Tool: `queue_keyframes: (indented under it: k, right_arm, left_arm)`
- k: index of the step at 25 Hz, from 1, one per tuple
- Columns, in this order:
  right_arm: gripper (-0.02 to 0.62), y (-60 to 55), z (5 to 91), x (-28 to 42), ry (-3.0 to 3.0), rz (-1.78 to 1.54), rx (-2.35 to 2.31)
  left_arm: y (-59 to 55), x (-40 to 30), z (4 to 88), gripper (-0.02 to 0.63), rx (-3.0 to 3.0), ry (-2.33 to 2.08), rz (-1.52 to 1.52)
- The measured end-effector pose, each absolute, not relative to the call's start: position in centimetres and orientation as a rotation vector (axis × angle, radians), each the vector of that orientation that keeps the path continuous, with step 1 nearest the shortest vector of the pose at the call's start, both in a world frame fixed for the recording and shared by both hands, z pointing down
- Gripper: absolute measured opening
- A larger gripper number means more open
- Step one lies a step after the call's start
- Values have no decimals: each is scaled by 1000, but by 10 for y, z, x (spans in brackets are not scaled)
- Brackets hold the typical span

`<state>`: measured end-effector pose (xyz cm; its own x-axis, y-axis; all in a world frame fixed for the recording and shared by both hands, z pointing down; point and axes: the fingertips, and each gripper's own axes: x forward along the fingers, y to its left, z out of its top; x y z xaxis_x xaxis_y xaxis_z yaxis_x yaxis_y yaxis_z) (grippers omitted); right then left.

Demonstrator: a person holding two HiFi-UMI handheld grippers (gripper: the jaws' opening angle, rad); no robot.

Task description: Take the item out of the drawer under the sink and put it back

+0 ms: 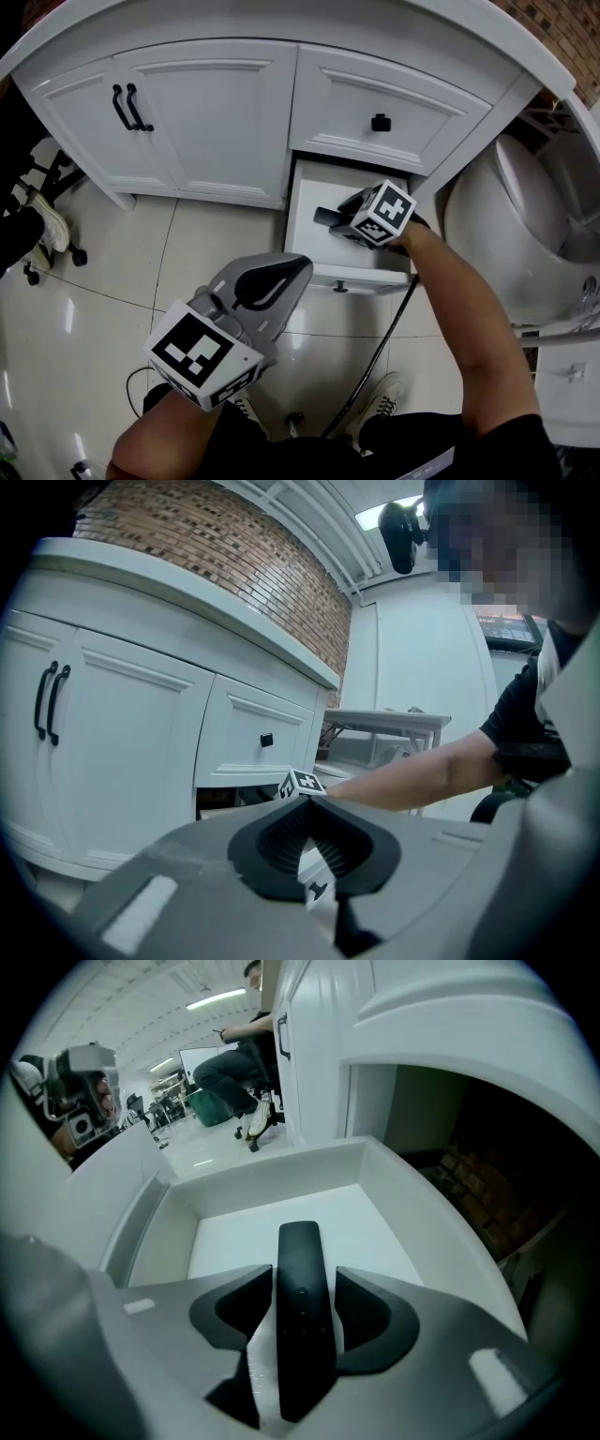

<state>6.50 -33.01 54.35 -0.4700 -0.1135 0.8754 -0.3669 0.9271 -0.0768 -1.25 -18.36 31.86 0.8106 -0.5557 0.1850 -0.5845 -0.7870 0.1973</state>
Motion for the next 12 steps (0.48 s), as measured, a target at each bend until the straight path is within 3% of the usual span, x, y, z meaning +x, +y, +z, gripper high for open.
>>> queue_keyframes:
  k: [12]
  right_arm:
    - [164, -324, 543, 63, -2021, 217, 321]
  left_arm:
    - [-182, -11, 321, 6, 2750, -897, 187]
